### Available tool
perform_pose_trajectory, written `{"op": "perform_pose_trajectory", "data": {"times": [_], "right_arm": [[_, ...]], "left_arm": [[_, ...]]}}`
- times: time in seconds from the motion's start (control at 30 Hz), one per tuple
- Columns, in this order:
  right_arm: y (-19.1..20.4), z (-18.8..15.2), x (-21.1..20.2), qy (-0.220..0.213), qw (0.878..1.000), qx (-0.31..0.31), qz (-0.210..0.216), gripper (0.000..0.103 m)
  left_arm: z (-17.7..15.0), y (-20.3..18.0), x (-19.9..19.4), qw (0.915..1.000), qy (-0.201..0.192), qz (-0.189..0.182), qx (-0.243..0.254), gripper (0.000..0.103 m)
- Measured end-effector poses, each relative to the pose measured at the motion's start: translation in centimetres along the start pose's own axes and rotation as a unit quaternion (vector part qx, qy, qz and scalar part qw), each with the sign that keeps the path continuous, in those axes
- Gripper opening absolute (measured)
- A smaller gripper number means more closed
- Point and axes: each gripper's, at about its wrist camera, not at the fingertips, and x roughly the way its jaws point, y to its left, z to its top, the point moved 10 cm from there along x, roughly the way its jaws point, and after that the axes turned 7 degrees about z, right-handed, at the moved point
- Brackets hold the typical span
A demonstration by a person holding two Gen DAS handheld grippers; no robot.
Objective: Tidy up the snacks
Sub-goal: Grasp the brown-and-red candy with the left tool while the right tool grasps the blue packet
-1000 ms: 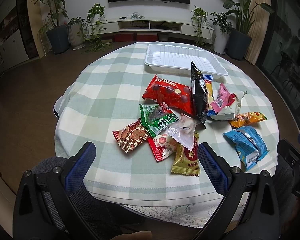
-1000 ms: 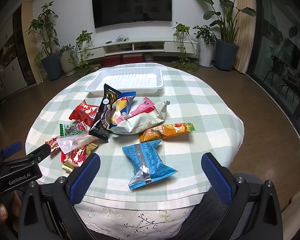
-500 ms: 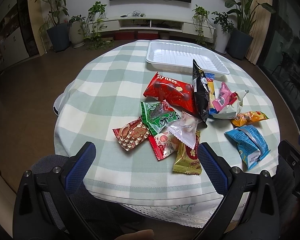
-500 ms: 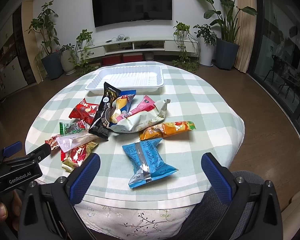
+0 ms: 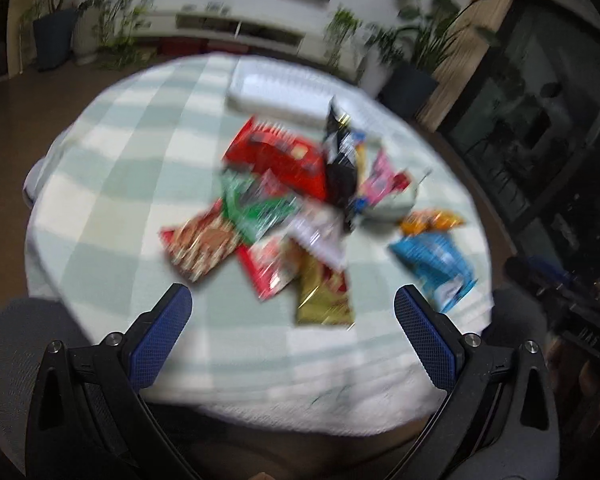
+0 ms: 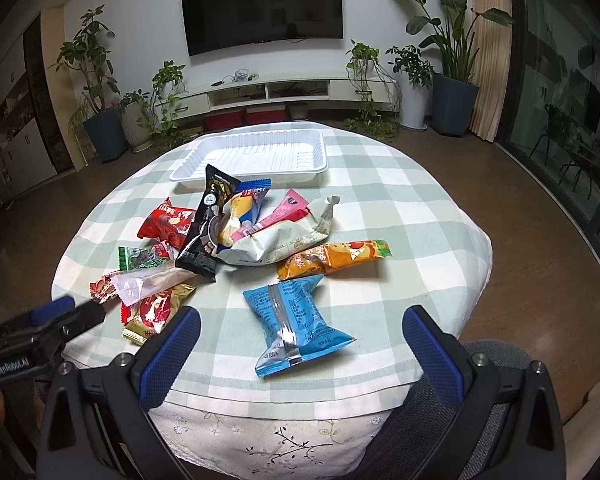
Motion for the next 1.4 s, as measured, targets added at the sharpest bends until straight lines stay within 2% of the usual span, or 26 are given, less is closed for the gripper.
{"op": "perform_pose_trajectory", "data": {"times": [0.07, 0.17, 0.27, 0.33, 0.4, 0.53, 0.6, 0.77, 0.83, 0.87, 0.9, 1.17, 1.3, 1.4], "right_arm": [[0.0, -0.3, 0.2, 0.000, 1.000, 0.002, 0.004, 0.103], [0.0, -0.7, 0.6, 0.004, 1.000, 0.004, 0.009, 0.103], [-1.0, 0.0, 0.3, 0.009, 1.000, 0.008, 0.017, 0.103], [-1.0, 0.0, 0.3, 0.011, 1.000, 0.009, 0.024, 0.103], [-0.8, -0.2, 0.4, 0.012, 0.999, 0.008, 0.032, 0.103], [-0.5, -0.5, 0.5, 0.016, 0.999, 0.009, 0.042, 0.103], [-0.7, -0.5, 0.6, 0.020, 0.999, 0.010, 0.044, 0.103], [-0.9, -0.5, 1.4, 0.032, 0.998, 0.013, 0.049, 0.102], [-0.8, -0.5, 1.6, 0.036, 0.998, 0.012, 0.053, 0.102], [-0.7, -0.6, 1.7, 0.039, 0.998, 0.012, 0.056, 0.102], [-0.7, -0.6, 1.8, 0.041, 0.997, 0.013, 0.057, 0.101], [-1.2, -0.9, 2.3, 0.050, 0.997, 0.022, 0.059, 0.101], [-1.1, -0.9, 2.3, 0.051, 0.997, 0.021, 0.061, 0.101], [-1.1, -0.9, 2.3, 0.051, 0.997, 0.021, 0.060, 0.101]], "left_arm": [[-0.4, 1.7, 0.3, 0.9995, 0.021, 0.016, -0.019, 0.103], [1.2, 3.9, -0.4, 0.9993, 0.010, 0.027, -0.024, 0.103], [3.4, 4.8, -0.4, 0.9982, 0.013, 0.045, 0.037, 0.103], [4.8, 4.9, 0.4, 0.9929, 0.027, 0.059, 0.100, 0.103], [5.5, 4.5, 1.3, 0.9839, 0.048, 0.056, 0.163, 0.103], [5.4, 3.7, 3.8, 0.9575, 0.086, 0.047, 0.271, 0.103], [5.0, 3.1, 4.9, 0.9463, 0.102, 0.039, 0.304, 0.102], [4.3, 2.2, 7.3, 0.9277, 0.128, 0.034, 0.349, 0.097], [4.3, 2.2, 8.1, 0.9270, 0.140, 0.027, 0.347, 0.077], [4.3, 2.3, 8.5, 0.9272, 0.150, 0.026, 0.342, 0.059], [4.3, 2.4, 9.1, 0.9269, 0.159, 0.027, 0.339, 0.051], [4.8, 2.9, 11.4, 0.9250, 0.184, 0.037, 0.331, 0.052], [5.4, 2.8, 12.5, 0.9206, 0.191, 0.051, 0.337, 0.058], [6.1, 2.9, 12.9, 0.9237, 0.195, 0.050, 0.326, 0.060]]}}
